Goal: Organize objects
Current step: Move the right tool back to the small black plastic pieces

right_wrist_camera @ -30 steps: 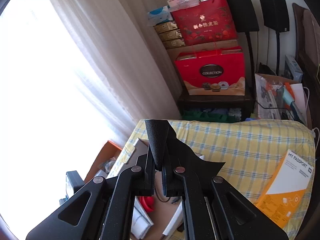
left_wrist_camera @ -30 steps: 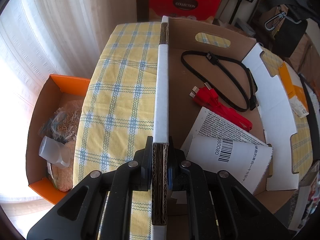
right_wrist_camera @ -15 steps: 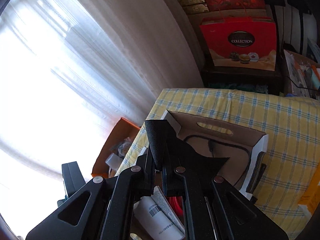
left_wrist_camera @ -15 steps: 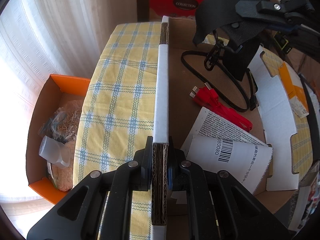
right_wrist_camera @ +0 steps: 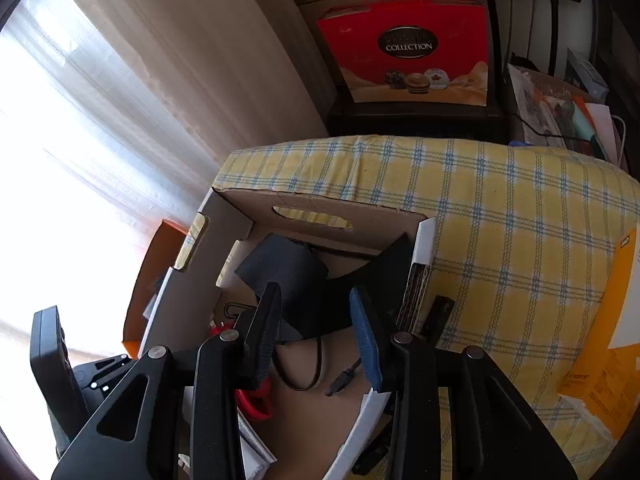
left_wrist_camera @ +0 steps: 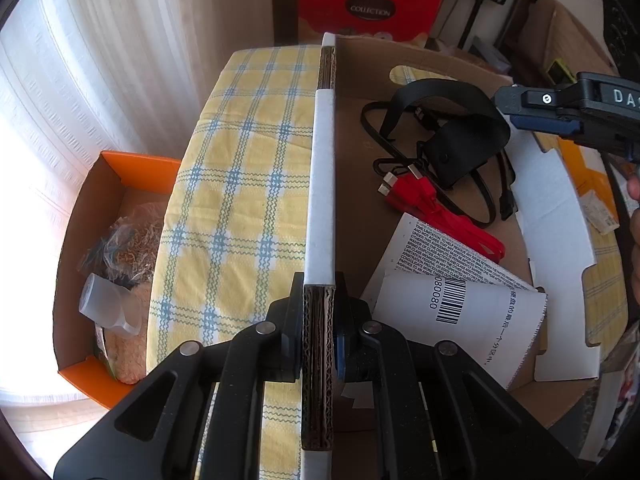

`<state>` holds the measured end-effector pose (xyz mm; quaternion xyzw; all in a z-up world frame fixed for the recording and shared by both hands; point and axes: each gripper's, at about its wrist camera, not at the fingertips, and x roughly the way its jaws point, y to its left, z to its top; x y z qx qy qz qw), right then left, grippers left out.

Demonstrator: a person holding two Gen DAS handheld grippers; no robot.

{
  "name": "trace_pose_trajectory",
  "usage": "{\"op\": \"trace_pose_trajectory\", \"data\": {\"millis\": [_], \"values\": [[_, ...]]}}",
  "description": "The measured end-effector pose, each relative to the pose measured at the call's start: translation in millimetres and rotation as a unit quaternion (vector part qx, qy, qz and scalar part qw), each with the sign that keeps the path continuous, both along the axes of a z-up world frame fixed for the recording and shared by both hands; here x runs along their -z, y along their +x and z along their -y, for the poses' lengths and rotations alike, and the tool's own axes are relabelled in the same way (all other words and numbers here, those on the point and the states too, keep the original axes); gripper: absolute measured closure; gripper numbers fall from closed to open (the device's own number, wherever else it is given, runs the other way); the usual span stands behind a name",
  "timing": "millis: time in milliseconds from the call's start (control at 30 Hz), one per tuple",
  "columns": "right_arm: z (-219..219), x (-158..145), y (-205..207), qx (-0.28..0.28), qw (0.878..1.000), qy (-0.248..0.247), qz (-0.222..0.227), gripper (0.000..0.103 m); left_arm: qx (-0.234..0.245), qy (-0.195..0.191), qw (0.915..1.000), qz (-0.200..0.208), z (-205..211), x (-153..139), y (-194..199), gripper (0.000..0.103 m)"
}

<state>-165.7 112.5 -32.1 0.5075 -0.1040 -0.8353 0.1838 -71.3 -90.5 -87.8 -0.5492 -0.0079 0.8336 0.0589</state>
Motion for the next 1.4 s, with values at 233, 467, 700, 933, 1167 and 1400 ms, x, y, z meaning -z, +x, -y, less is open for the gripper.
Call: {"op": "trace_pose_trajectory", "data": {"millis": [233, 467, 700, 933, 1167, 1400], "values": [[-10.1, -26.6, 13.2, -0.008, 0.999, 0.028, -0.033, 0.058, 0.000, 0.000, 1.0000, 0.000, 0.4, -0.4, 0.3, 0.093], [-43.9, -29.5, 30.8, 0.021, 0.997, 0.067, -0.033, 0.054, -0.001, 0.002, 1.0000, -0.001, 0.1, -1.4, 0.8, 0.093], [-70.4, -13.5, 37.9, 0.052, 0.996, 0.074, -0.014, 0.054, -0.010, 0.010, 0.9999, -0.008, 3.5, -2.5, 2.9, 0.093], [-71.1, 3.1, 39.2, 0.051, 0.995, 0.084, 0.000, 0.054, -0.020, 0.008, 0.9997, -0.010, 13.6, -3.6, 4.4, 0.093], [-58.4, 16.3, 29.4, 0.056, 0.994, 0.092, 0.015, 0.054, -0.033, 0.006, 0.9994, -0.007, 33.2, -3.3, 4.6, 0.093], [-40.7, 38.7, 9.6, 0.065, 0.990, 0.119, 0.032, 0.055, -0.037, 0.009, 0.9993, -0.004, 45.3, -2.8, 3.4, 0.093]]}}
